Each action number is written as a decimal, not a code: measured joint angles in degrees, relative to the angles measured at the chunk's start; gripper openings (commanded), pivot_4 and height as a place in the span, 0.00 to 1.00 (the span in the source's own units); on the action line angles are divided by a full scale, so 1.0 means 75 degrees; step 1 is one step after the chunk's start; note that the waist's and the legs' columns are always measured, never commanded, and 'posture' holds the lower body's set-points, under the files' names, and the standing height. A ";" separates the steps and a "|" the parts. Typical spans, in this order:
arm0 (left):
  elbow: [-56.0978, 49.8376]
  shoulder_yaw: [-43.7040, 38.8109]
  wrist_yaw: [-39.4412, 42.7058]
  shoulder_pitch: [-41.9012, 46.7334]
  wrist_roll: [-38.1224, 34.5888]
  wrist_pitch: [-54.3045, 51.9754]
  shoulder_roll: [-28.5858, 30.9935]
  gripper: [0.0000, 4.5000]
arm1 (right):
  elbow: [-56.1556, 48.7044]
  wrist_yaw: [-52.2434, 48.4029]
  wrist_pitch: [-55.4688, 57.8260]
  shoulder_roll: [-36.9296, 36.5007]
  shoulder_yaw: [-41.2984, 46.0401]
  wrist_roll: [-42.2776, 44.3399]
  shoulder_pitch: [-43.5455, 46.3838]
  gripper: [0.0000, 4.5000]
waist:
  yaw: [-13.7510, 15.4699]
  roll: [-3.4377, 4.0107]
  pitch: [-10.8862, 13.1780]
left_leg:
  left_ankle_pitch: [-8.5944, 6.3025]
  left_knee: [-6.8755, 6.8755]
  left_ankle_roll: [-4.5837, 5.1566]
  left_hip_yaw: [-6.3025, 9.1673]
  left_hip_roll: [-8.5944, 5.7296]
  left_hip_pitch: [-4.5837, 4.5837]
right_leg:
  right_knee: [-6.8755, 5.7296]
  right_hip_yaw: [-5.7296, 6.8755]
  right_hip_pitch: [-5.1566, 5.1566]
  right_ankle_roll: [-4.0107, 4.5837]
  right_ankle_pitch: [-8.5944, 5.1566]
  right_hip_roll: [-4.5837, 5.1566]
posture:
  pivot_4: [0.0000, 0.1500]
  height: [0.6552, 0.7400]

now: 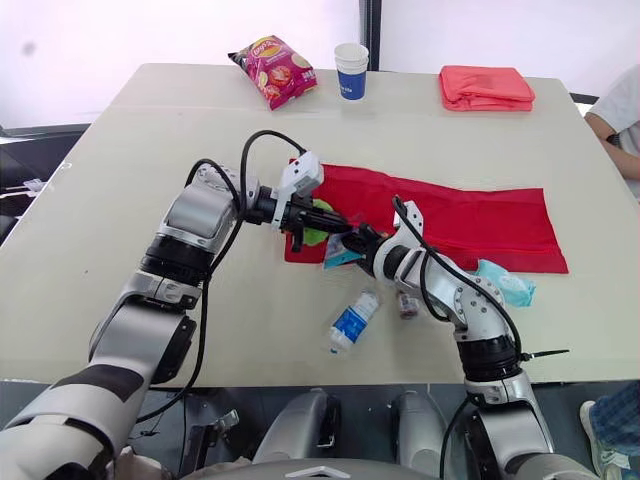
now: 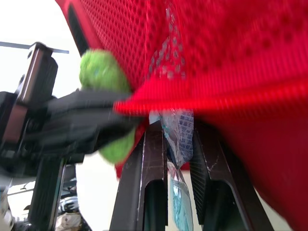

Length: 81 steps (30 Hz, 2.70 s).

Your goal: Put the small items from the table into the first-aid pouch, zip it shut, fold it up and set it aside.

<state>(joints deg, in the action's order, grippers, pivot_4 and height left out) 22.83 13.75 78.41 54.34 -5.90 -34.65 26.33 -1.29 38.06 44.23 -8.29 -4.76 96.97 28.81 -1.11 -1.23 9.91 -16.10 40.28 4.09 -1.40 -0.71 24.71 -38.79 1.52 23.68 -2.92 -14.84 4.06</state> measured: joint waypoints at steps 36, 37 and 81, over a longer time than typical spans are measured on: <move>0.0403 0.0357 -0.0353 -0.0116 0.0013 0.0708 0.0043 0.00 | -0.2272 -0.5660 0.2895 -0.2945 -0.2558 -0.6699 0.1215 0.04 | 0.0048 0.0010 -0.0001 | -0.0001 0.0003 0.0002 -0.0005 -0.0010 0.0006 | 0.0005 -0.0005 0.0007 0.0000 0.0000 0.0007 | 1.00 0.99; 0.0383 0.0357 -0.0357 -0.0132 0.0013 0.0702 0.0042 0.00 | -0.2208 -0.5751 0.2890 -0.2905 -0.2589 -0.6855 0.1225 0.04 | 0.0043 0.0010 -0.0001 | -0.0001 0.0002 0.0002 -0.0005 -0.0009 0.0007 | 0.0005 -0.0005 0.0008 0.0000 0.0000 0.0006 | 1.00 0.99; -0.0116 0.0284 -0.0664 -0.0581 -0.0041 0.0477 0.0131 0.00 | -0.0404 -0.7726 0.1946 -0.0120 -0.2185 -0.9962 0.1186 0.04 | 0.0010 0.0015 -0.0003 | 0.0006 0.0002 -0.0011 -0.0001 -0.0011 -0.0003 | -0.0004 -0.0002 0.0009 0.0000 0.0000 0.0002 | 1.00 0.99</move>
<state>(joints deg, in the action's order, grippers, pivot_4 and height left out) 21.95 15.88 73.43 49.99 -6.20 -31.07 27.31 -4.32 -19.88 58.83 -9.18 -21.14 22.26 37.70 -1.03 -1.12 9.89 -16.05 40.30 4.01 -1.40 -0.79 24.69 -38.82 1.51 23.75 -2.92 -14.84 4.07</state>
